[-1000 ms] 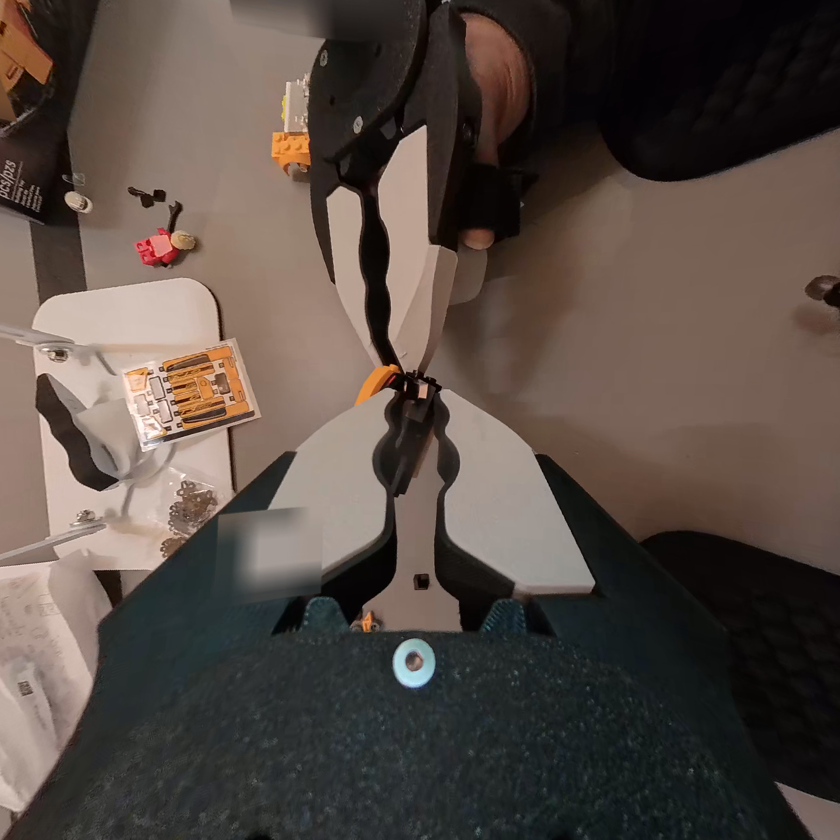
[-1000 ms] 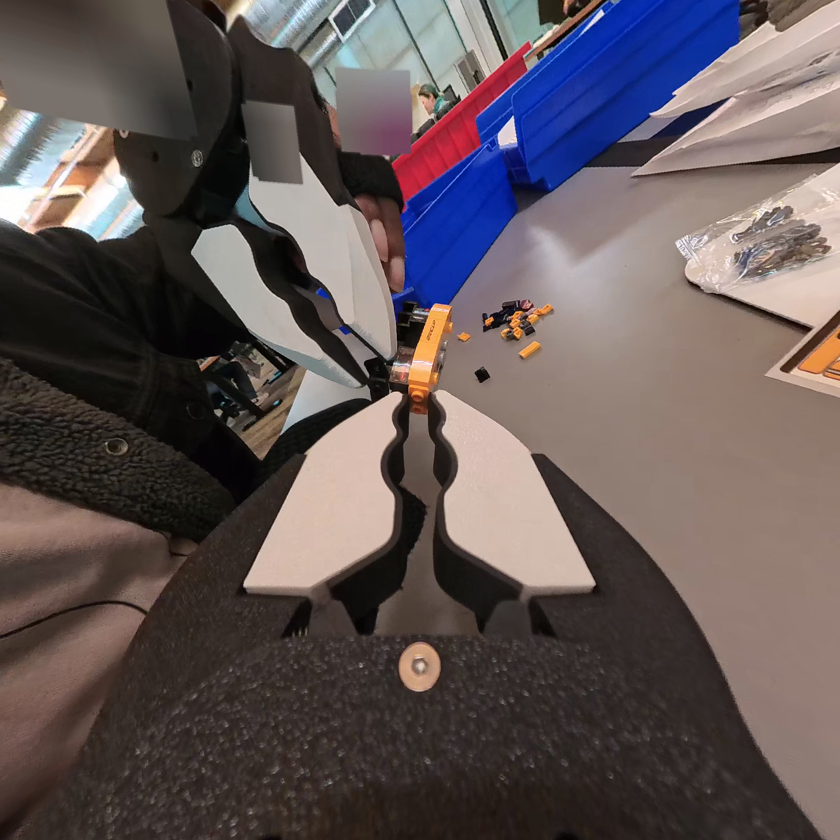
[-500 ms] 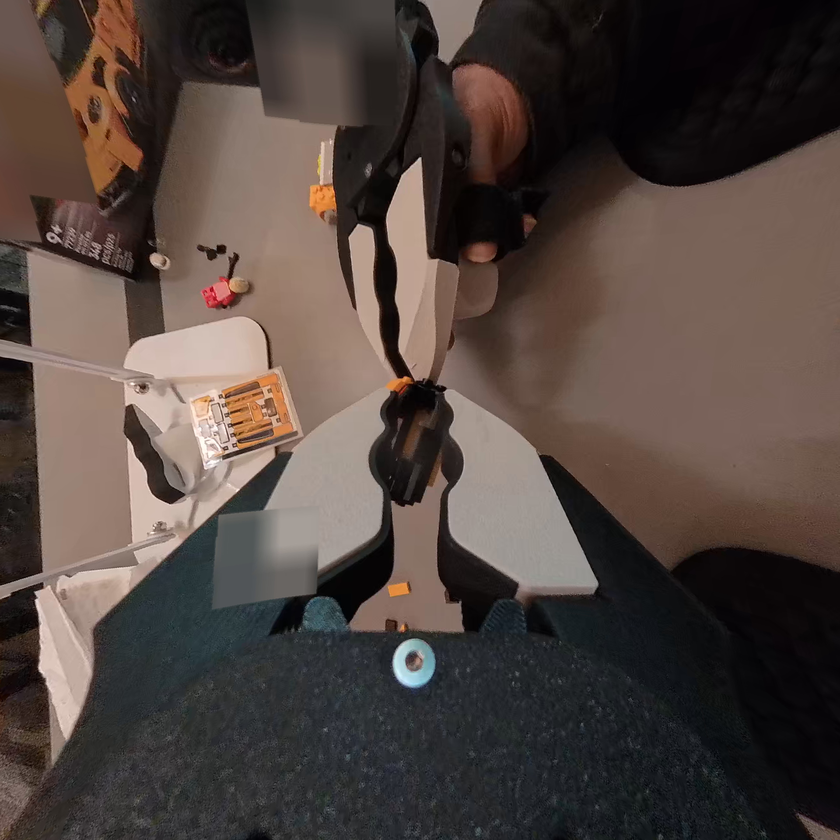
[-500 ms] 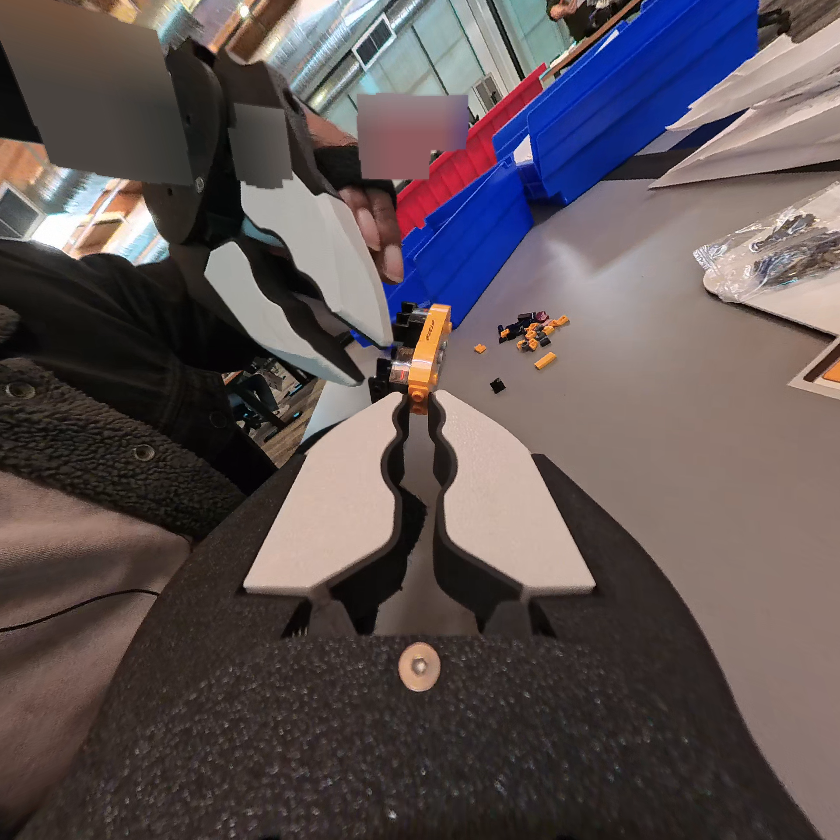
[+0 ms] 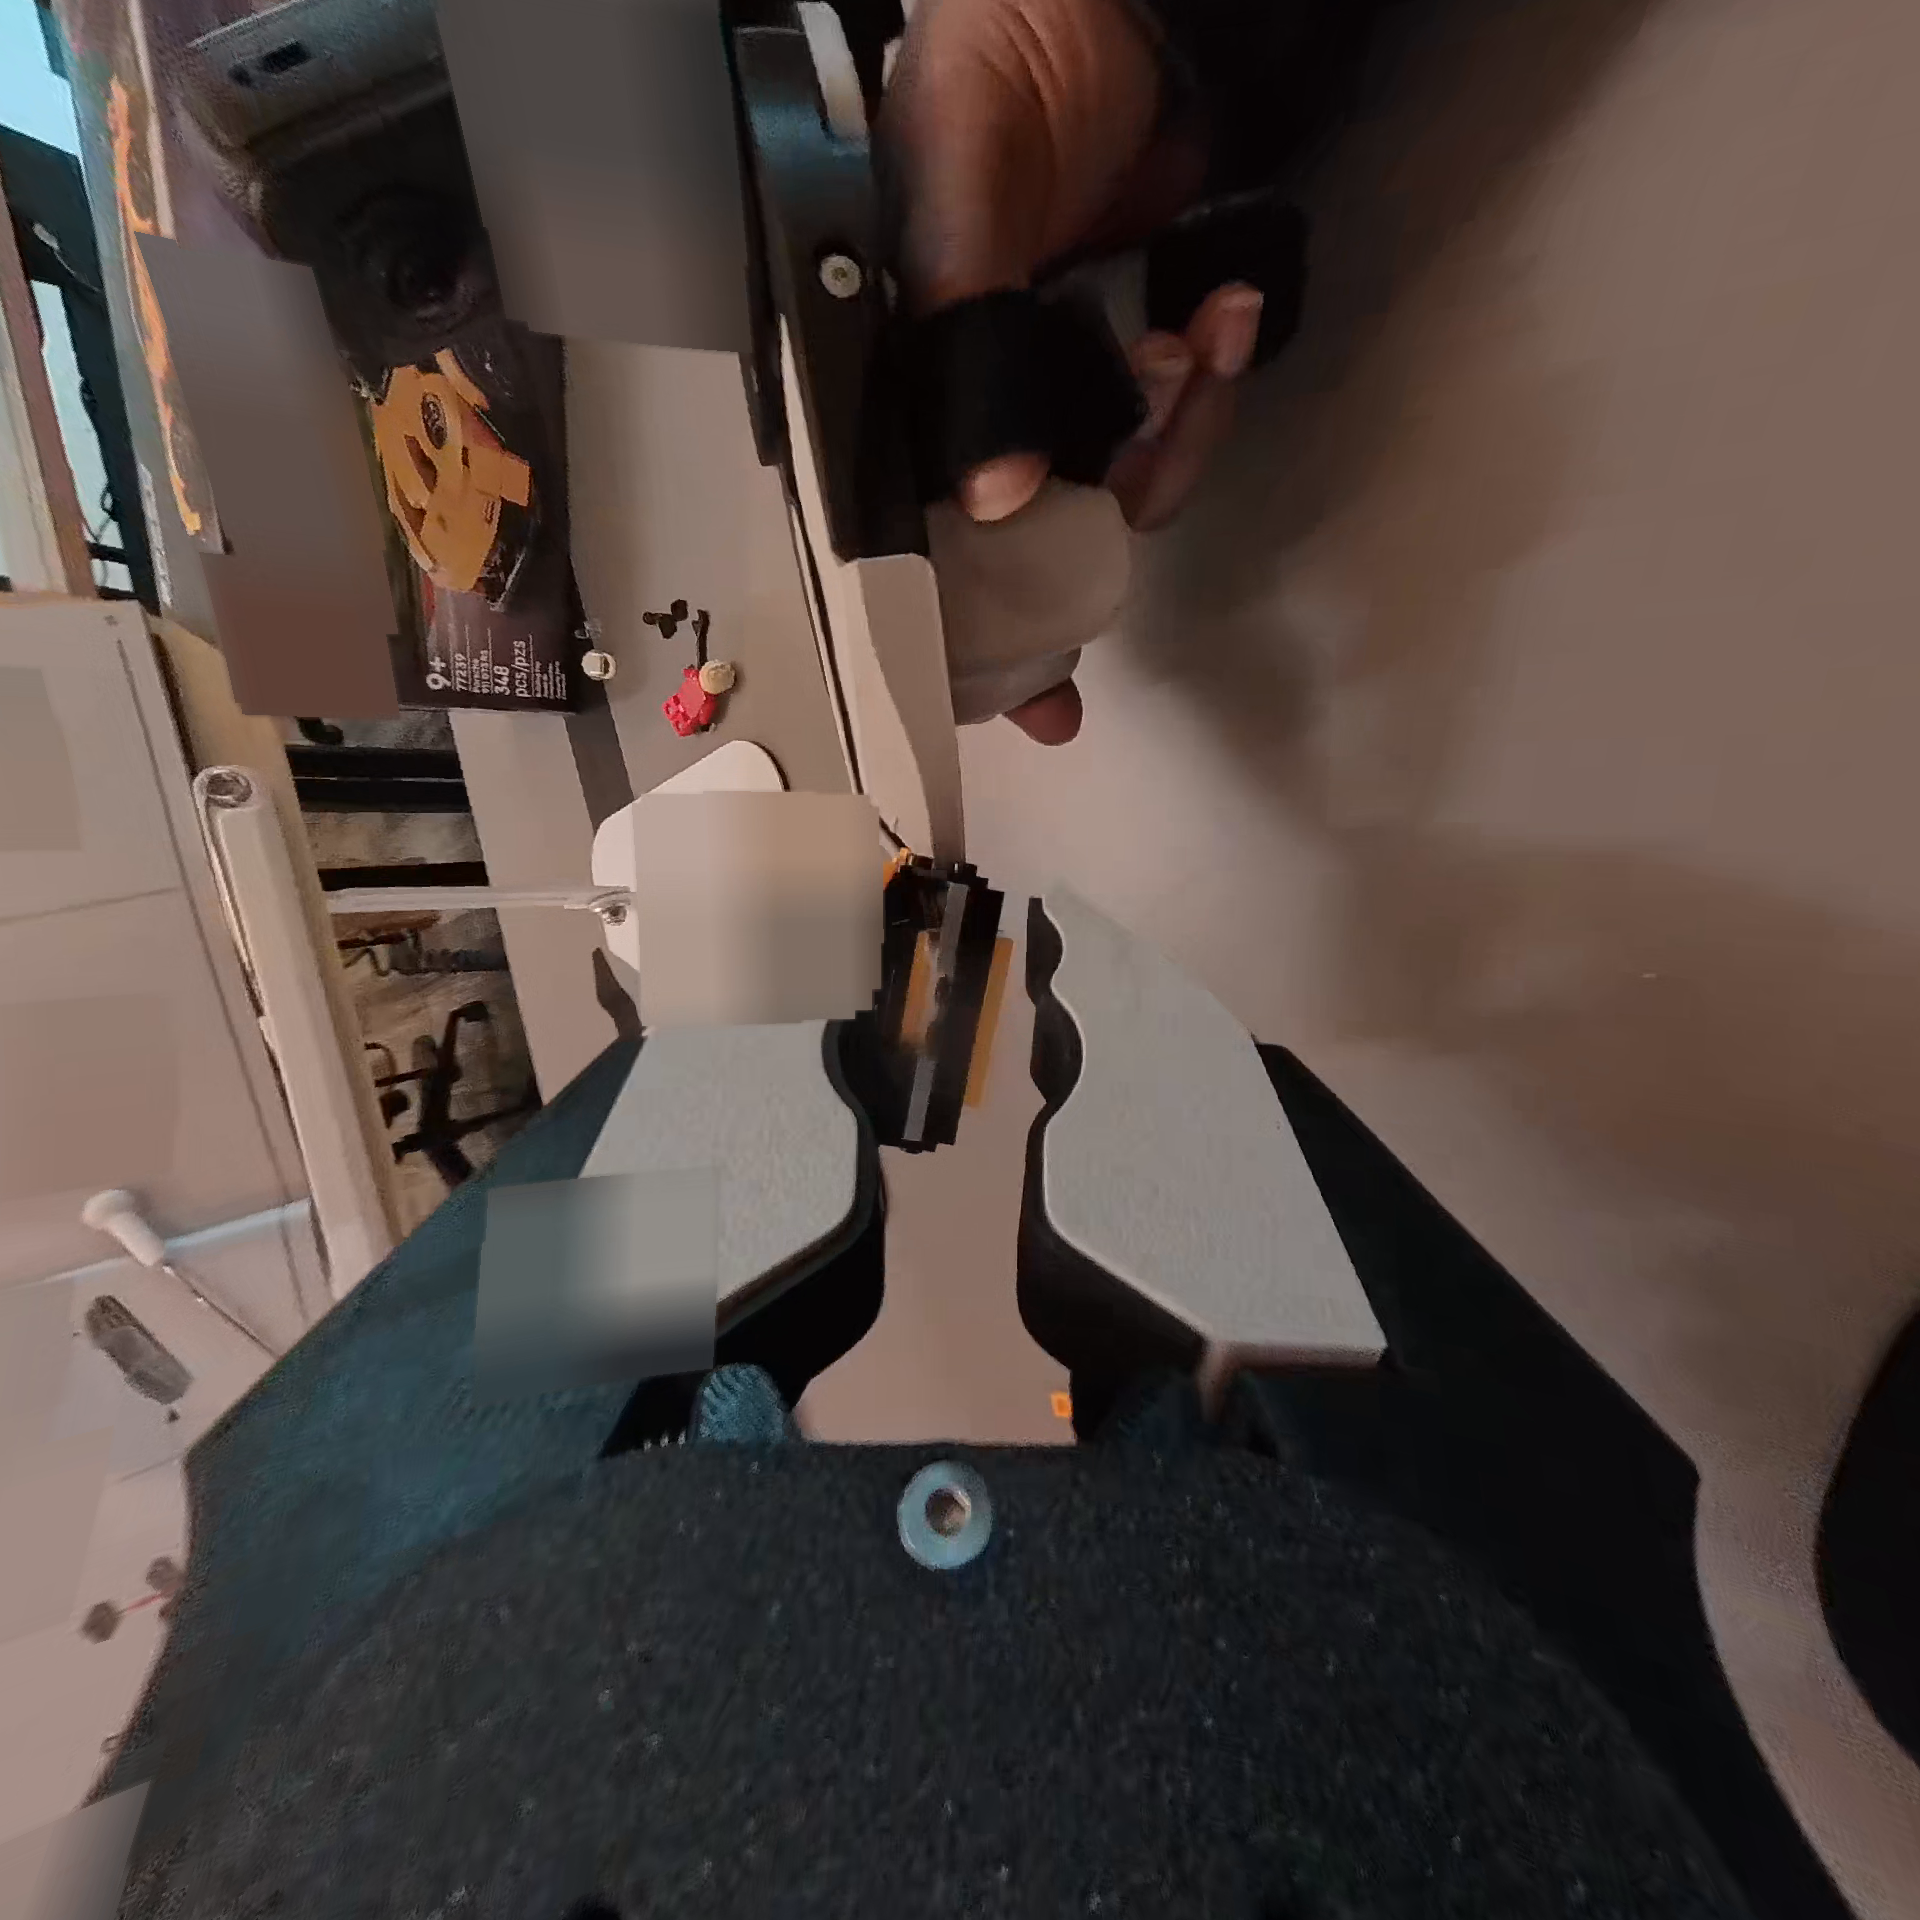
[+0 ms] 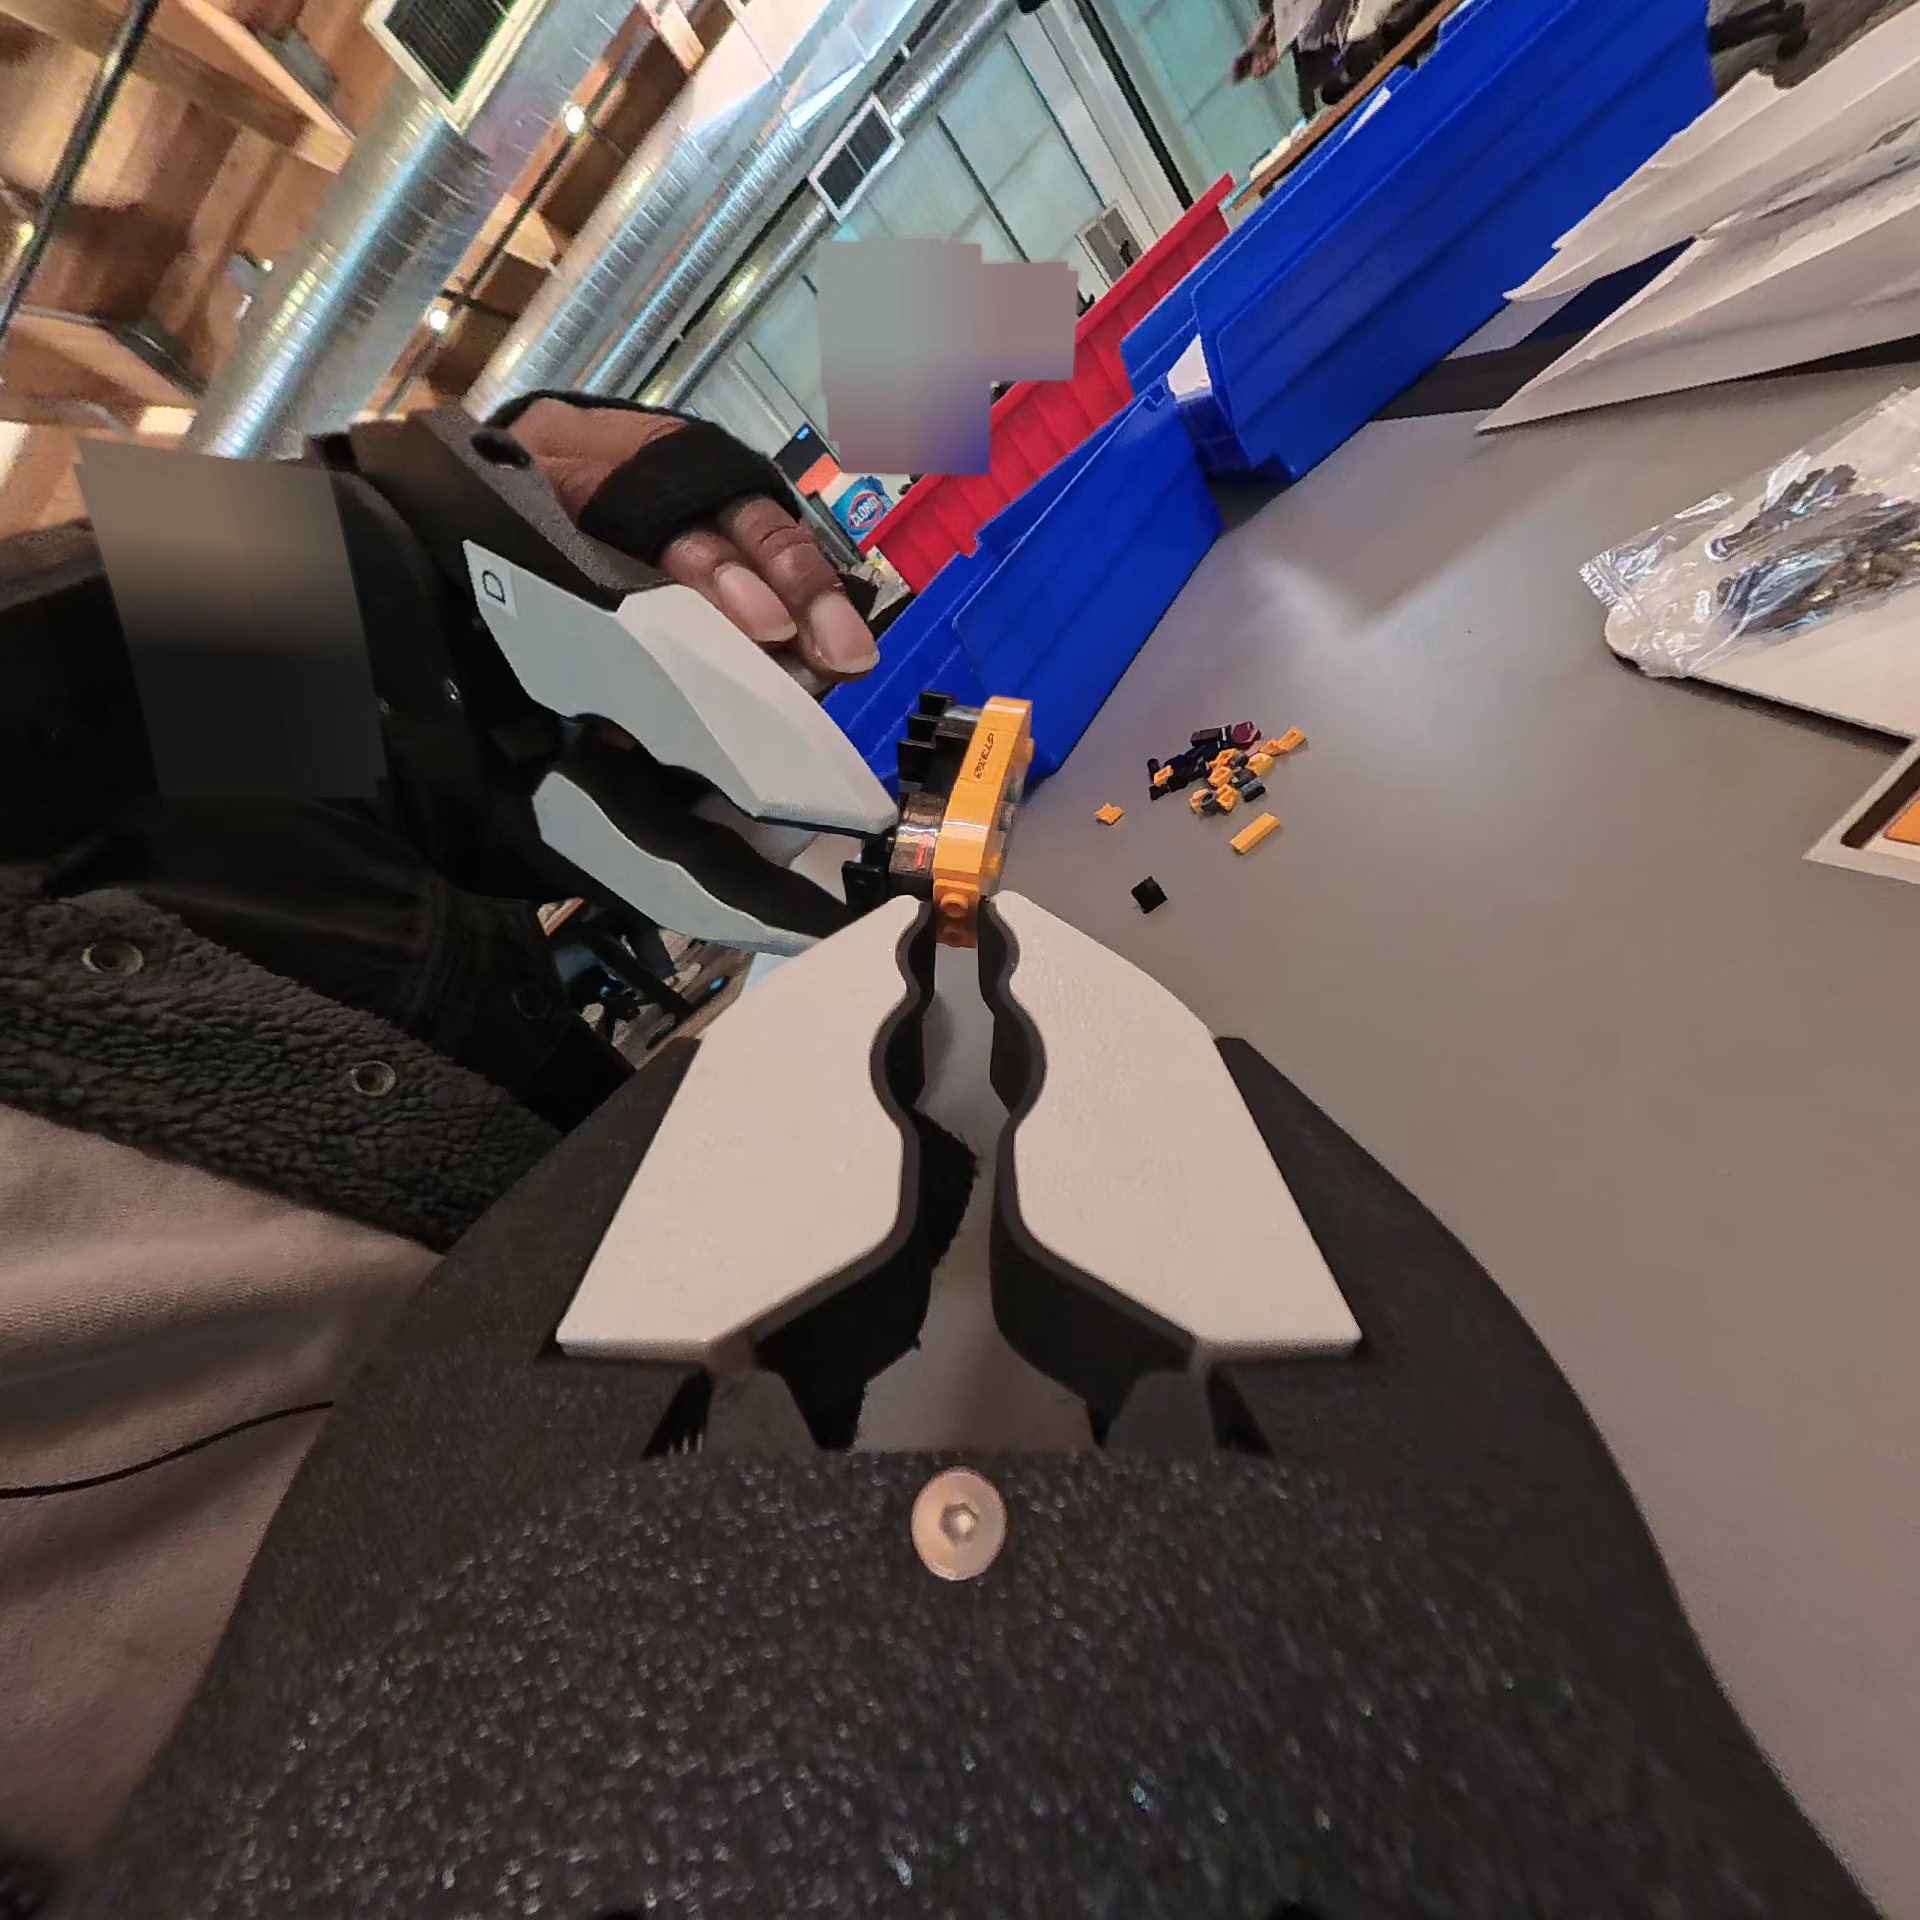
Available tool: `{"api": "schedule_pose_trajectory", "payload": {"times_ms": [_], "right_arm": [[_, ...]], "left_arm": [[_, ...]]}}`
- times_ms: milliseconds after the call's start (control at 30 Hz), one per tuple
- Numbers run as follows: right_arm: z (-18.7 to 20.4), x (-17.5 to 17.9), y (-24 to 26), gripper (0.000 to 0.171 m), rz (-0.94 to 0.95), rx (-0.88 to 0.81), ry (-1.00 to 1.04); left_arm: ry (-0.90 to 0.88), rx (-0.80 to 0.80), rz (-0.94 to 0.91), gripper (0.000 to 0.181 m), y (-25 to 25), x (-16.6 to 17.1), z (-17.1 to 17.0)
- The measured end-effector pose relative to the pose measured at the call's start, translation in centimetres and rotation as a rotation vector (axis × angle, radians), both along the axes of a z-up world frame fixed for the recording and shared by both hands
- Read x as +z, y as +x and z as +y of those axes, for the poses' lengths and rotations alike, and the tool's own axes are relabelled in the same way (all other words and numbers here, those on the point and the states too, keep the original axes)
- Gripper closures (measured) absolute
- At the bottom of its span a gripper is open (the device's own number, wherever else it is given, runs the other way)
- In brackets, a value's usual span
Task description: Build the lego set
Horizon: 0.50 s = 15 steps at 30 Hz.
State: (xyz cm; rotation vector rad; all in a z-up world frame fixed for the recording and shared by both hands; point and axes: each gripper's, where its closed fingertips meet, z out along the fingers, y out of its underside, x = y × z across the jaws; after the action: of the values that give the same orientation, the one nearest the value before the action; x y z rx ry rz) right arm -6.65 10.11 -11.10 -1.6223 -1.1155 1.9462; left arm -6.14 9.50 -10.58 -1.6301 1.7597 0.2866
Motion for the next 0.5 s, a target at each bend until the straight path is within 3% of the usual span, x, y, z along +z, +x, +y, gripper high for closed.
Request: {"api": "schedule_pose_trajectory", "payload": {"times_ms": [33,500], "right_arm": [[0.0,-0.1,0.0,0.164,-0.005,0.0,-0.001],[-1.0,-0.3,-0.2,0.164,-0.035,0.052,-0.046]], "left_arm": [[0.011,-0.004,0.017,0.156,0.0,-0.1,0.1],[0.03,-0.144,0.108,0.162,0.0,-0.3,-0.8]]}}
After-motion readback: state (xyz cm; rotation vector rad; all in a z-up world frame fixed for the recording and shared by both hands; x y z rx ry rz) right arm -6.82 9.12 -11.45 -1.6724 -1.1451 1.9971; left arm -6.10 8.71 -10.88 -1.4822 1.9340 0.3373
